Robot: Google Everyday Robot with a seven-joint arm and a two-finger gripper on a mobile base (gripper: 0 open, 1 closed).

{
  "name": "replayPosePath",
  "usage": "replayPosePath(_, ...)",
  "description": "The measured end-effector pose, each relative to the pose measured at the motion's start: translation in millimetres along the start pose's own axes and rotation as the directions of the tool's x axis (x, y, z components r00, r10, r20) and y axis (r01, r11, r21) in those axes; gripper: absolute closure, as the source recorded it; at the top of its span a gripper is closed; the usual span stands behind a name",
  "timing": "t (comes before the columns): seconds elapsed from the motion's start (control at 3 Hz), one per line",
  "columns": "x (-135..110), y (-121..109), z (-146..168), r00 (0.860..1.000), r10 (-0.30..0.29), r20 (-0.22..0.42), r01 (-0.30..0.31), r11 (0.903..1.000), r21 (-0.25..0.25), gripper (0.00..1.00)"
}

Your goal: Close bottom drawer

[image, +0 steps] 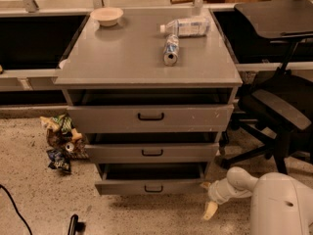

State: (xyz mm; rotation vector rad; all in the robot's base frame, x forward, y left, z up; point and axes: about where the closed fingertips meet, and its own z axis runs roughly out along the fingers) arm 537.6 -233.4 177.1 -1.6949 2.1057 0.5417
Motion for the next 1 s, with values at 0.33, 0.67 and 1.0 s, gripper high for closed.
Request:
replayPosePath(0.33,-2.3,-29.2,-9.0,0.999,-0.003,0.035,0.003,0.9999,0.012,0.0)
replayPosePath(0.67,-2.4,-34.4,-10.7,0.999,-0.012,0.036,0.011,0.9999,0.006,0.0)
replayPosePath(1.0,-10.3,-26.6,-15.6,0.997,-0.072,0.02,0.072,0.9974,-0.01,0.0)
